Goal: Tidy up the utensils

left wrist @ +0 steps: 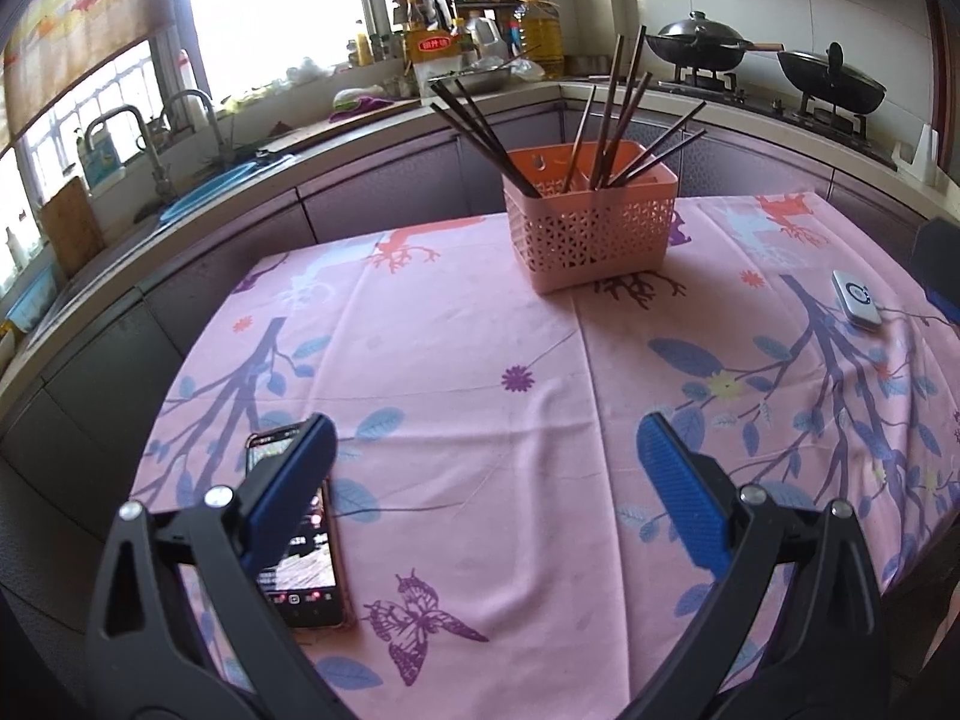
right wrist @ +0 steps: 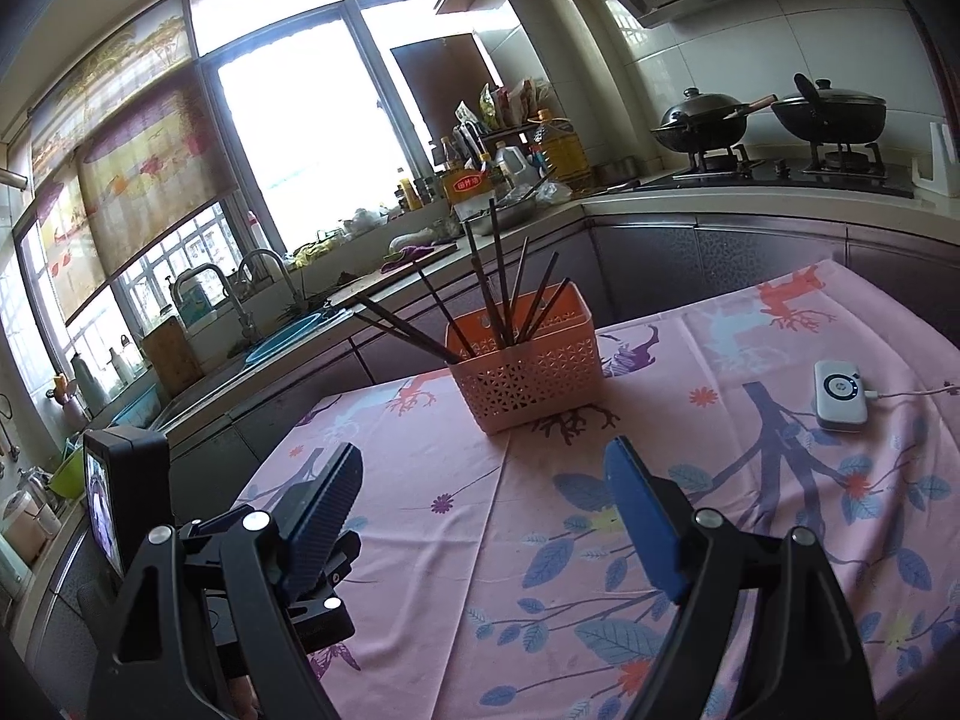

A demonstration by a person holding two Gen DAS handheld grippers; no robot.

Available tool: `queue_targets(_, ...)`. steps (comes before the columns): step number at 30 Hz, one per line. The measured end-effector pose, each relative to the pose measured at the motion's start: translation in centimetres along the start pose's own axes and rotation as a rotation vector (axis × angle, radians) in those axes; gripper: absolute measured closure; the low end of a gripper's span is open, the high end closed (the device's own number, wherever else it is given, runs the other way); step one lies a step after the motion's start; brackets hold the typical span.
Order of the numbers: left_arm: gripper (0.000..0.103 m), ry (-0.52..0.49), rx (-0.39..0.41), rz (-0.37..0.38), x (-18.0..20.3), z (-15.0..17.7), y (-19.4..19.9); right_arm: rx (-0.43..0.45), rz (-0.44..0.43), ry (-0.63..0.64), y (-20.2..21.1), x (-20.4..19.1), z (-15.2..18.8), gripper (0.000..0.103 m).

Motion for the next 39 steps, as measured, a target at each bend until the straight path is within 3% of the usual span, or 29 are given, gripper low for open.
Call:
queue_targets(13, 0.007, 0.024, 0.085, 0.029, 0.6, -1.3, 1.8, 0.017, 0.003, 0.026, 0.5, -0.2, -1.1, 0.055)
queue_targets(39, 0.007, 0.078, 0.081, 0.032, -1.3, -1.3, 1.7, 0.036, -0.002, 0.013, 0.6, -1.1, -1.2, 0.055)
Point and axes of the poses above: each gripper's, at about its wrist camera, not at the fingertips, and y roughly against the way its jaws point, x to its right, z to its underside, the point moved 3 cm from there along -y, roughly the way its jaws point, and after that the axes turned 6 degrees about -z, right-handed, at the moved point
